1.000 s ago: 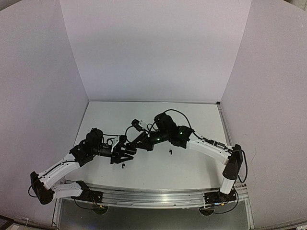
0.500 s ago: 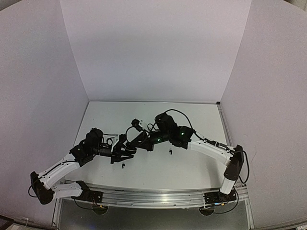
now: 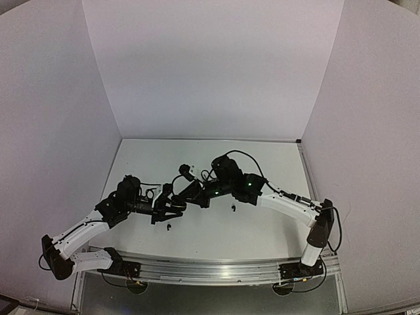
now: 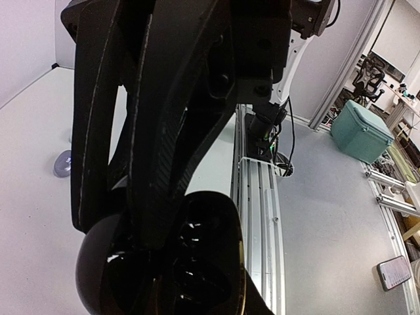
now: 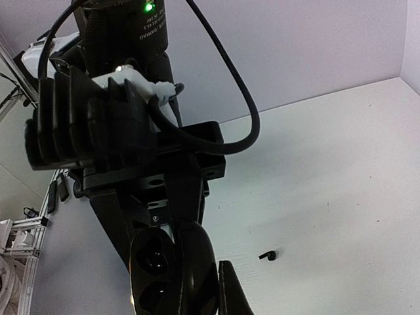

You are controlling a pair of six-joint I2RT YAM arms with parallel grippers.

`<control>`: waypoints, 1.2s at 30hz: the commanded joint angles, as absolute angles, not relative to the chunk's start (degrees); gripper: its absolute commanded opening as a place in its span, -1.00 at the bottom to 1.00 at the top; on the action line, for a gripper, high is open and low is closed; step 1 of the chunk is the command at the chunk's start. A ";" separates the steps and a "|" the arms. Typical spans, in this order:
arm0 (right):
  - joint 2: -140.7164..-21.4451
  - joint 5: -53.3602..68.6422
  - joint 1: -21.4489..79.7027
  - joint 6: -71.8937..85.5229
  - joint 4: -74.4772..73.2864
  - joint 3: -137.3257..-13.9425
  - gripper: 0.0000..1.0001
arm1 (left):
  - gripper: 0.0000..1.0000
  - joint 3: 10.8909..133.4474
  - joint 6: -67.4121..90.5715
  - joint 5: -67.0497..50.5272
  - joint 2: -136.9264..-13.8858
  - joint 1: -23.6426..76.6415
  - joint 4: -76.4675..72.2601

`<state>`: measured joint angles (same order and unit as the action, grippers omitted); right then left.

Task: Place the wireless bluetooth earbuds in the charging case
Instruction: Pass from the right arm to the left, then pick up the right earbud from the center of the board.

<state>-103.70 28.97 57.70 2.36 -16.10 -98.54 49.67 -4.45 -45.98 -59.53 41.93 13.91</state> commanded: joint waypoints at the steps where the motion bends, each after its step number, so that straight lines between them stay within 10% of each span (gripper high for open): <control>1: -101.57 27.54 58.29 1.93 -14.75 -98.29 -1.00 | -1.00 50.33 -4.47 -46.55 -58.47 41.79 10.81; 19: -104.26 34.93 56.92 11.97 -14.58 -98.83 -0.14 | -1.00 50.26 -27.92 -46.85 -57.36 41.84 17.42; 36: -105.03 39.53 53.81 22.07 -13.86 -107.70 0.81 | -1.00 46.08 -10.26 -45.25 -57.69 41.81 11.24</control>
